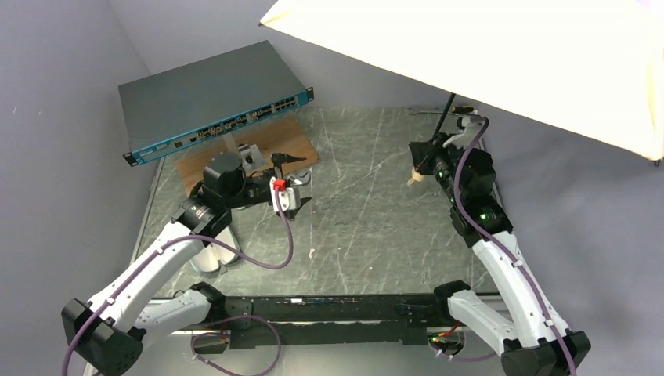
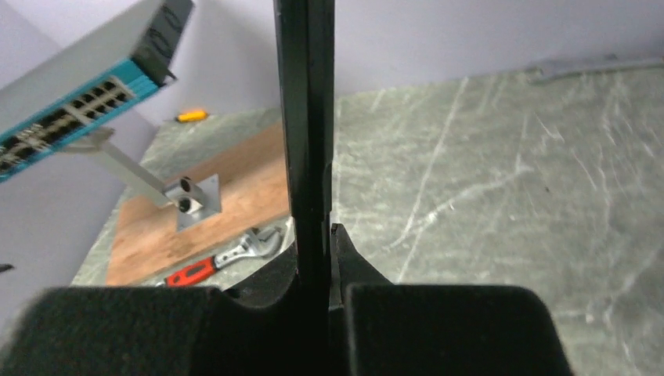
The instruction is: Open the umbrella
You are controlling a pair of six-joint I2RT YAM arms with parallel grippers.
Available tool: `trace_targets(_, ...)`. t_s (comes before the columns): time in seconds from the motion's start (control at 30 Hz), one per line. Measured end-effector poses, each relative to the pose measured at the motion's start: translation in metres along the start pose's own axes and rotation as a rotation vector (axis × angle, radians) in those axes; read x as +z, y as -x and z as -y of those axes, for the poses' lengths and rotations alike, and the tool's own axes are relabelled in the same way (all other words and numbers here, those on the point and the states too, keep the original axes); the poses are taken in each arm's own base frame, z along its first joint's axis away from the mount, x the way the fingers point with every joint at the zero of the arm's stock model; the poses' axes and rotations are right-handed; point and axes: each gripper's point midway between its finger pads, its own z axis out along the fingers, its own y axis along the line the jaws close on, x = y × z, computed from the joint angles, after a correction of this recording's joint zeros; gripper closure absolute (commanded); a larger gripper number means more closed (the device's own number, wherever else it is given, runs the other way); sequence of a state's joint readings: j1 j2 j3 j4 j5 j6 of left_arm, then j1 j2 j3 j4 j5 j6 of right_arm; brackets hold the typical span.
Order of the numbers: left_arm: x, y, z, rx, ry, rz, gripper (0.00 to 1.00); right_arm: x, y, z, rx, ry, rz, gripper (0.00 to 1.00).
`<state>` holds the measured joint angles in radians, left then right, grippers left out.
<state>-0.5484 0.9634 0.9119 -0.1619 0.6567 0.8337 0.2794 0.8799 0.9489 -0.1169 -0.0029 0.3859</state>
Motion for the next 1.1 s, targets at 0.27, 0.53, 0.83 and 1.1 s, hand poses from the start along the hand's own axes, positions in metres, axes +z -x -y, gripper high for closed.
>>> trace_targets(0.27, 0.003, 0.006, -0.018, -0.082, 0.053, -0.006, 0.00, -0.009, -0.053, 0.031, 0.044, -0.127, -0.144, 1.00)
trace_targets(0.53, 0.001, 0.004, -0.022, -0.134, 0.082, -0.029, 0.00, -0.013, -0.090, 0.025, 0.137, -0.055, -0.245, 1.00)
trace_targets(0.83, -0.002, 0.009, -0.028, -0.145, 0.096, -0.034, 0.00, 0.019, -0.119, 0.022, 0.271, 0.014, -0.258, 1.00)
trace_targets(1.1, -0.004, 0.010, -0.030, -0.174, 0.105, -0.044, 0.00, 0.036, -0.144, 0.019, 0.319, 0.084, -0.267, 0.35)
